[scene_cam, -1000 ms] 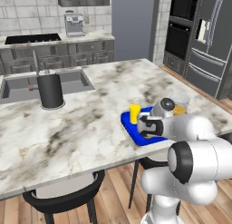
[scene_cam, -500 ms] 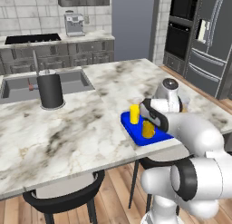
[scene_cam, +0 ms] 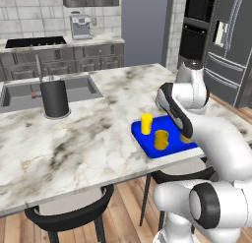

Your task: There is a tray on the dining counter. Grab the cup, mug, and pitcher and place them on the tray. The pitcher may be placed next to the tray if it cannot fit the tray.

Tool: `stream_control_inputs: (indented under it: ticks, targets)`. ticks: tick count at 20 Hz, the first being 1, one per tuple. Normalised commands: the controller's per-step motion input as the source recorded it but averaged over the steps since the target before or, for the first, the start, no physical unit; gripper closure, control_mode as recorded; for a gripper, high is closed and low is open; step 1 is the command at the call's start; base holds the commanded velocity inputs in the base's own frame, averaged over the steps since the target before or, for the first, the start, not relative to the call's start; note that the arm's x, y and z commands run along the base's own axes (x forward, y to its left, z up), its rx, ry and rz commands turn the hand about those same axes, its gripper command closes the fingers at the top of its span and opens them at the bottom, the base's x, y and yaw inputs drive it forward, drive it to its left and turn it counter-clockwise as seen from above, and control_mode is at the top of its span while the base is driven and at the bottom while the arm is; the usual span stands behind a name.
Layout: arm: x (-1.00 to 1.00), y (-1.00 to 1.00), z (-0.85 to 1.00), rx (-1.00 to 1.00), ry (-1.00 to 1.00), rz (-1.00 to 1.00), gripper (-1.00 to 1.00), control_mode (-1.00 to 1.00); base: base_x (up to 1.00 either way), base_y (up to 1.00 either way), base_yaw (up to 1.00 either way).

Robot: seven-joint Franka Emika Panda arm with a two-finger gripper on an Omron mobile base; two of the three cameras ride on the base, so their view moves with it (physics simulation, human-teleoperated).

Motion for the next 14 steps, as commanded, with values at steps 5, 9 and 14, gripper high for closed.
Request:
stream_control_inputs:
  ticks: [5, 9, 14]
  targets:
    - [-0.68, 0.00, 0.59, 0.00, 0.04, 0.03, -1.00, -1.00, 0.00, 0.00, 0.00]
    - [-0.91, 0.07, 0.23, 0.00, 0.01, 0.02, -1.00, -1.00, 0.00, 0.00, 0.00]
    - [-0.92, 0.03, 0.22, 0.00, 0.01, 0.02, -1.00, -1.00, 0.00, 0.00, 0.00]
